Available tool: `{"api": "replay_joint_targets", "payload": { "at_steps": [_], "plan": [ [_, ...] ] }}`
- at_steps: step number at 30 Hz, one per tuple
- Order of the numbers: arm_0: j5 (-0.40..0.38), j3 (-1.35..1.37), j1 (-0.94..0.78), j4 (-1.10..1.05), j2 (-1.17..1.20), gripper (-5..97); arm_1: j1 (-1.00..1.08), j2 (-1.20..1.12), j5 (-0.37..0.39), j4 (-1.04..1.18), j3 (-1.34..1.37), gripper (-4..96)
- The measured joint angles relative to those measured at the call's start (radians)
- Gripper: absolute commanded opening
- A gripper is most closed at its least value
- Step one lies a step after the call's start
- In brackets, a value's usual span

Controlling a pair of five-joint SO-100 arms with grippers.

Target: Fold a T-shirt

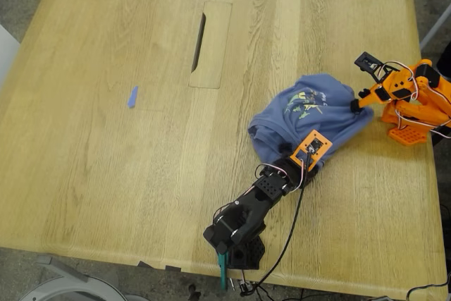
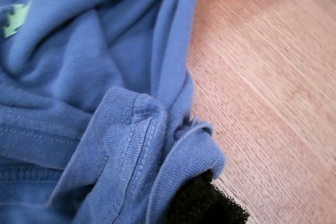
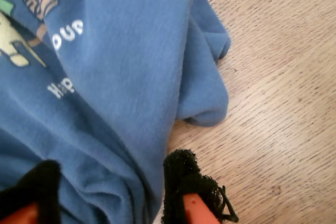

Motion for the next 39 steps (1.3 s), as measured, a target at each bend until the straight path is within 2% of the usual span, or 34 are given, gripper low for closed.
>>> {"api": "replay_joint_targets", "payload": {
  "at_steps": [4,9,20,26,31,34,39],
  "plan": [
    [-0.040,-0.035,-0.020,0.055,-0.014,62,0.021,0.002,0.000,-0.064,0.009,39.4],
    [-0.052,-0.158,-0.012,0.121,-0.077,62,0.025,0.002,0.014,-0.118,0.015,39.2],
    [-0.064,-0.356,0.195,0.140,-0.176,50,0.052,-0.040,0.014,-0.250,0.015,38.3],
    [-0.078,-0.357,0.290,0.144,-0.175,47,0.041,-0.160,0.014,-0.351,-0.020,37.8],
    [-0.121,-0.357,0.383,0.144,-0.175,48,0.017,-0.250,0.014,-0.443,-0.038,36.1],
    [-0.121,-0.357,0.347,0.143,-0.175,50,-0.017,-0.307,0.014,-0.497,-0.061,33.2],
    [-0.061,-0.365,0.120,0.078,-0.192,48,-0.095,-0.413,0.014,-0.606,-0.075,22.8]
  ]
}}
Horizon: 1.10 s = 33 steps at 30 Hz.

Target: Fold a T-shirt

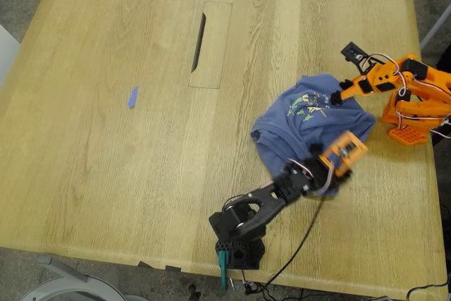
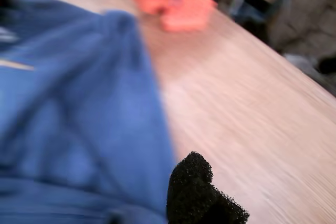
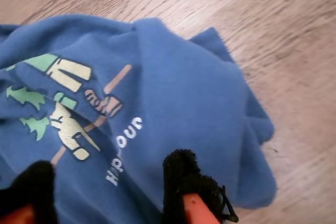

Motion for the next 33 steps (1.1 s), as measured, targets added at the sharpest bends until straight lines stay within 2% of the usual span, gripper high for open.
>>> {"api": "replay_joint_targets", "payload": {
  "at_steps": [2,4,6,14,22,27,33],
  "plan": [
    [0.023,-0.006,-0.094,-0.063,-0.034,43,-0.031,-0.051,0.000,-0.040,-0.012,16.4],
    [0.032,-0.006,-0.172,-0.147,-0.080,34,-0.055,-0.106,0.000,-0.077,-0.040,5.2],
    [0.032,-0.006,-0.235,-0.236,-0.133,27,-0.083,-0.170,0.000,-0.110,-0.075,0.4],
    [-0.026,-0.060,-0.321,-0.485,-0.367,13,-0.178,-0.367,0.002,-0.207,-0.153,0.3],
    [-0.074,-0.060,-0.391,-0.571,-0.457,6,-0.299,-0.365,0.049,-0.334,0.054,0.3],
    [-0.077,-0.060,-0.505,-0.577,-0.457,6,-0.347,-0.302,0.071,-0.357,0.150,0.3],
    [-0.084,-0.012,-0.635,-0.591,-0.457,3,-0.394,-0.089,0.094,-0.222,0.261,0.3]
  ]
}}
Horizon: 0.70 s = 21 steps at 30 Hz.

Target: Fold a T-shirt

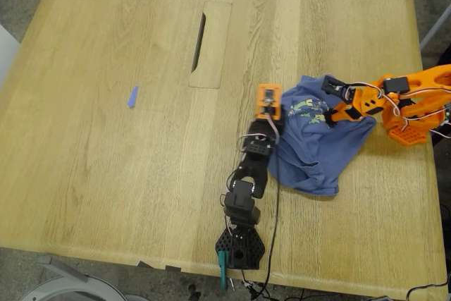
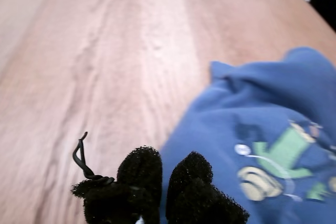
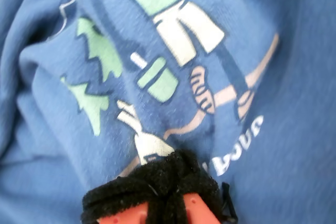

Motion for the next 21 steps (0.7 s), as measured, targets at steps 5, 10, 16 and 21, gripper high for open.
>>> {"api": "replay_joint_targets", "payload": {
  "at_steps": [5,10,16,21],
  "plan": [
    [-0.020,0.054,-0.012,-0.008,-0.032,0,-0.018,0.216,0.014,0.163,0.051,0.3],
    [-0.021,0.055,-0.041,-0.009,-0.058,1,-0.014,0.262,0.014,0.213,0.046,0.3],
    [-0.025,0.054,-0.072,0.031,-0.035,1,0.037,0.221,0.003,0.219,-0.028,0.2],
    [-0.009,-0.003,-0.060,0.158,0.058,1,0.064,0.072,-0.014,0.170,-0.170,0.2]
  ]
}}
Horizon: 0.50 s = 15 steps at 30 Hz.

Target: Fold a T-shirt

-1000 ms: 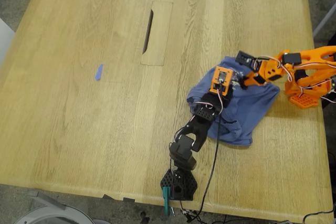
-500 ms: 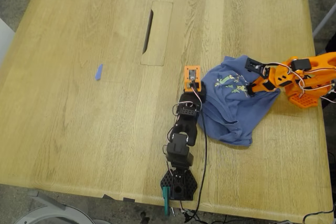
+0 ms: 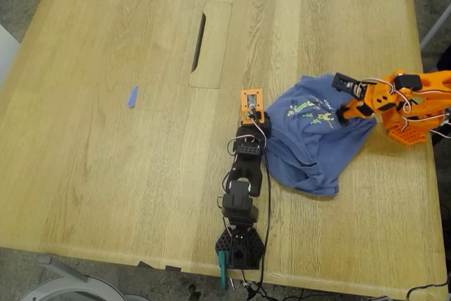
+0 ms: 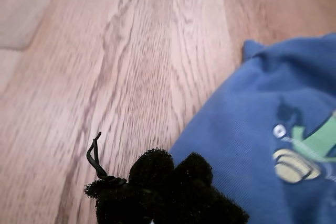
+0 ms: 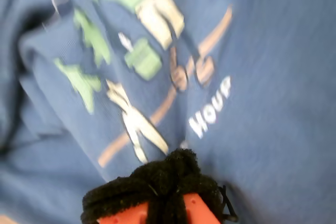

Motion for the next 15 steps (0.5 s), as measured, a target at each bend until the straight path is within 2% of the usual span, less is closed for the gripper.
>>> {"api": "replay_joint_targets", "payload": {
  "at_steps": [9,15],
  "plan": [
    [0.008,-0.235,0.265,0.130,0.025,0,-0.031,-0.430,-0.012,-0.227,-0.256,0.2],
    [0.008,-0.261,0.403,0.120,-0.034,0,-0.048,-0.546,-0.023,-0.339,-0.282,0.2]
  ]
}}
